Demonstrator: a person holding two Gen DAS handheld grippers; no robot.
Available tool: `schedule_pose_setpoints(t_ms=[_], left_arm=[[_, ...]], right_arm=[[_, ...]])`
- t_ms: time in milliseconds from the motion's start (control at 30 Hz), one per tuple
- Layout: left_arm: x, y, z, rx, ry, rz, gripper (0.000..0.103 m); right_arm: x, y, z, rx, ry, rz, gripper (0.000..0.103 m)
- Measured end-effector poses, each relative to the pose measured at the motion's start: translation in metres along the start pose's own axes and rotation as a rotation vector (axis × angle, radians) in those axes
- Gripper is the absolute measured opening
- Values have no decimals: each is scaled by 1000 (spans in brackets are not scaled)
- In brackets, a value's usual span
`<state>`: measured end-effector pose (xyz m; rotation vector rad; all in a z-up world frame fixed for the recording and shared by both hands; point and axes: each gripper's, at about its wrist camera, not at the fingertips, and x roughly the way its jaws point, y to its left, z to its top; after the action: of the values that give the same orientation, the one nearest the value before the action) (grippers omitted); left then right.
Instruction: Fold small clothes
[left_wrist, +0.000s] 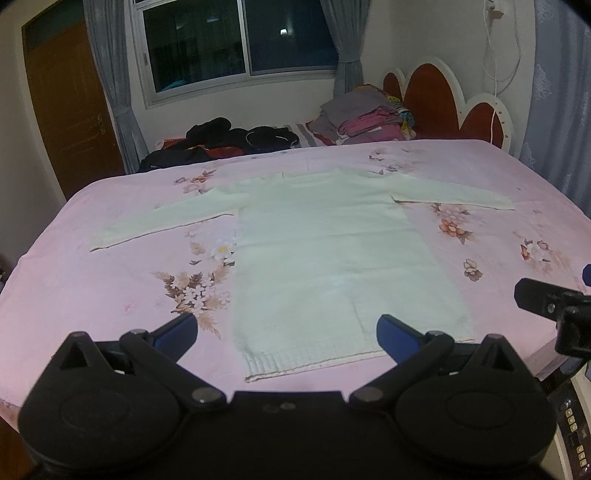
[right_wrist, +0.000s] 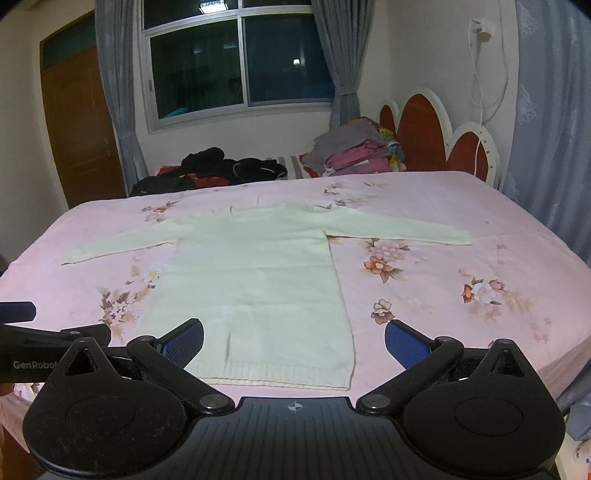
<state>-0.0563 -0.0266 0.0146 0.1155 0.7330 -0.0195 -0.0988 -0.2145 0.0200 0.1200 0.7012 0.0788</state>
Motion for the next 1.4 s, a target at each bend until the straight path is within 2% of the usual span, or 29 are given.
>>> schedule_pose_setpoints(t_ms=[1400], left_arm=[[5, -11, 5, -13, 7, 14, 103]], right_arm=[[9, -12, 0, -3, 15, 7, 103]])
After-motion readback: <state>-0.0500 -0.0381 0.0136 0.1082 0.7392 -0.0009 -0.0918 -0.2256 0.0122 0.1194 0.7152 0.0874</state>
